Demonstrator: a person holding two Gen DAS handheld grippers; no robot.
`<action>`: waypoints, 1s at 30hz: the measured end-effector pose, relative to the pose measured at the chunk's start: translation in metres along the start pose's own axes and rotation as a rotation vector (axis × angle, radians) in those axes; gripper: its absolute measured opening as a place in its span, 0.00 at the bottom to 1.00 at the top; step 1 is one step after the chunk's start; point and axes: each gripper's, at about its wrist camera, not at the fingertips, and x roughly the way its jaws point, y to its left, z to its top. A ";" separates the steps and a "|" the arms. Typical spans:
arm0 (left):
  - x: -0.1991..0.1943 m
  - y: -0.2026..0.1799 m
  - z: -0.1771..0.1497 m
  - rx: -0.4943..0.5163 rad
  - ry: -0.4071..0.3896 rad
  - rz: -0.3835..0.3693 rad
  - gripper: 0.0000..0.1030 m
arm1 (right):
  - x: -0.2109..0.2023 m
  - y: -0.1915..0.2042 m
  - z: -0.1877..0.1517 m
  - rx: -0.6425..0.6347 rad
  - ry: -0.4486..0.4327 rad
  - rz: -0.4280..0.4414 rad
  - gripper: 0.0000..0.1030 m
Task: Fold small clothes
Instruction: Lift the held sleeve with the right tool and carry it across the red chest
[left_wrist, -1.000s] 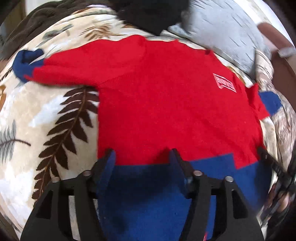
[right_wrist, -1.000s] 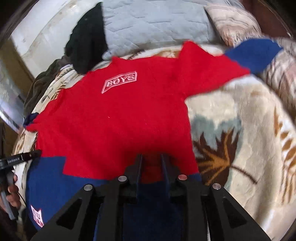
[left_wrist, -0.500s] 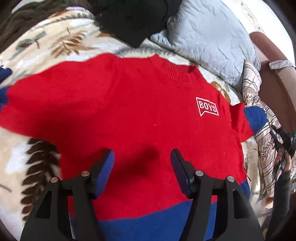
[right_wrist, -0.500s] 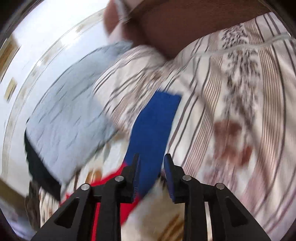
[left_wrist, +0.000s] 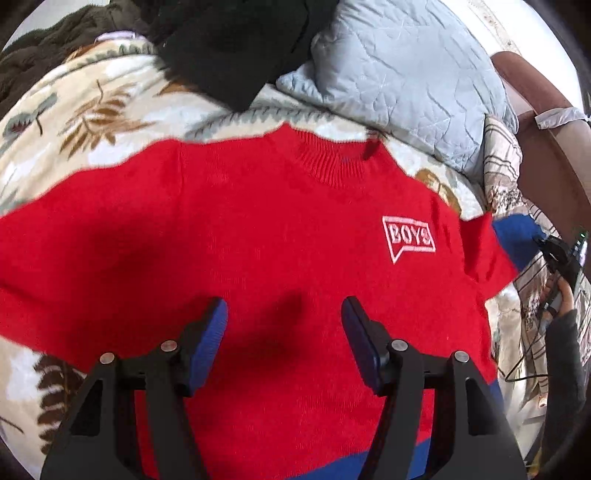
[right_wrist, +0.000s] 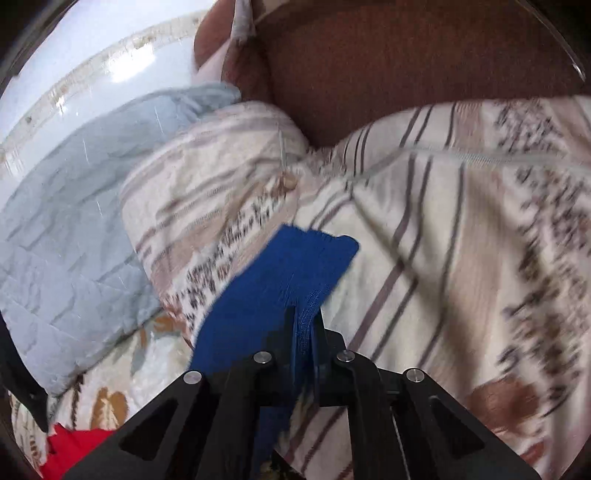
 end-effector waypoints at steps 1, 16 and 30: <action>-0.002 0.001 0.002 0.000 -0.009 -0.001 0.61 | -0.012 -0.003 0.005 0.007 -0.034 0.023 0.05; -0.007 0.032 -0.025 -0.160 -0.041 -0.136 0.64 | -0.053 -0.006 -0.005 -0.003 -0.031 0.127 0.05; -0.001 0.044 -0.016 -0.164 0.000 -0.183 0.64 | -0.088 0.127 -0.080 -0.170 0.112 0.393 0.05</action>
